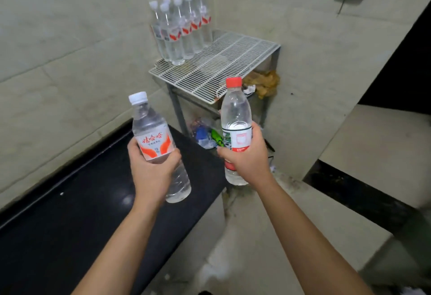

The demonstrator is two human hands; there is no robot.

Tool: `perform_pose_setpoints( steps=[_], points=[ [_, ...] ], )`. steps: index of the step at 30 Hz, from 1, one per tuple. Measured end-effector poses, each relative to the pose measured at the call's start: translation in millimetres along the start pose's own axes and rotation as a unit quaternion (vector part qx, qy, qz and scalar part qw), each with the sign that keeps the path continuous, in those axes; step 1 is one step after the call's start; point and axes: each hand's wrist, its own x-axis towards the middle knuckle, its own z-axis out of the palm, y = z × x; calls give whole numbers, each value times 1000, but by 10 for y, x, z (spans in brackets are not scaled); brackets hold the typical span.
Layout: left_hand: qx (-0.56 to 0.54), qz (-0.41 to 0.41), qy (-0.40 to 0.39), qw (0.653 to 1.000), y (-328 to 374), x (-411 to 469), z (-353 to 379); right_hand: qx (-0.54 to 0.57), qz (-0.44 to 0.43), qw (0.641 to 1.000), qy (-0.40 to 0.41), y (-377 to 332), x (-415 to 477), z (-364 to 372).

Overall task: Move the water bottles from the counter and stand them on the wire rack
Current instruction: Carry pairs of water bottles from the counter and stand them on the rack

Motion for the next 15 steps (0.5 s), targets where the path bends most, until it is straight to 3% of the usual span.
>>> perform_pose_setpoints(
  steps=[6,15],
  points=[
    [-78,36,-16,996,312,614,674,78,-47,994,57,-250,852,-317],
    [-221,40,8,974,474,1897,1934,73,-70,995,-12,-404,2477,-414]
  ],
)
